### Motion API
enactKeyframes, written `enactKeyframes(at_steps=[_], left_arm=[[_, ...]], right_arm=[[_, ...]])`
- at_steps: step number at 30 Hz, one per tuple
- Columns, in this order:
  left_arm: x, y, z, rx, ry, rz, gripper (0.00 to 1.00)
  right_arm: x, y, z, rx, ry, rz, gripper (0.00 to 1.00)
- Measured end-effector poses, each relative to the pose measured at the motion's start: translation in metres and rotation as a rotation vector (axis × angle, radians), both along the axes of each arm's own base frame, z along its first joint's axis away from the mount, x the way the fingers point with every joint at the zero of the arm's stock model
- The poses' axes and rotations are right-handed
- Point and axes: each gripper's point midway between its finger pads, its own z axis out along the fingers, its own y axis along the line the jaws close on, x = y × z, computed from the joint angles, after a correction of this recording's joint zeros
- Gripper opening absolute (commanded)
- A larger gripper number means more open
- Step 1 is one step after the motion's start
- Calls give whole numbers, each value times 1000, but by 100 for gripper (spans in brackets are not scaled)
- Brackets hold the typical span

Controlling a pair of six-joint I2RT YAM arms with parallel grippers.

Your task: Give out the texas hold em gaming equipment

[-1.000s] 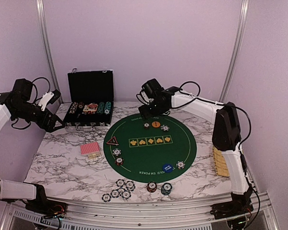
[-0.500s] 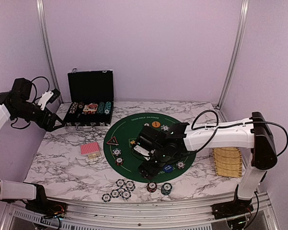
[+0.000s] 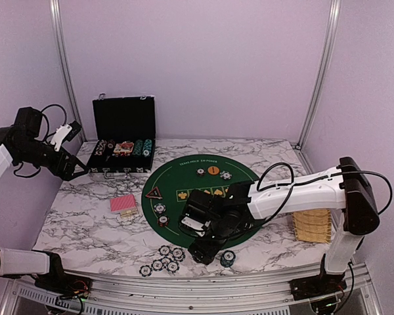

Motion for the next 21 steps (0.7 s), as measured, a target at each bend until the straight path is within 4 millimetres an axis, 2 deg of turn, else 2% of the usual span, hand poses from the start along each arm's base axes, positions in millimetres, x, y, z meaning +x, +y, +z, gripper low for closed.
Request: enactKeyframes(at_steps=[6, 21], left_arm=[[-2, -1, -5, -7, 14, -4, 99], [-2, -4, -4, -12, 14, -14, 99]], right_arm=[[-5, -2, -11, -29, 17, 12, 85], [2, -7, -24, -77, -17, 10, 68]])
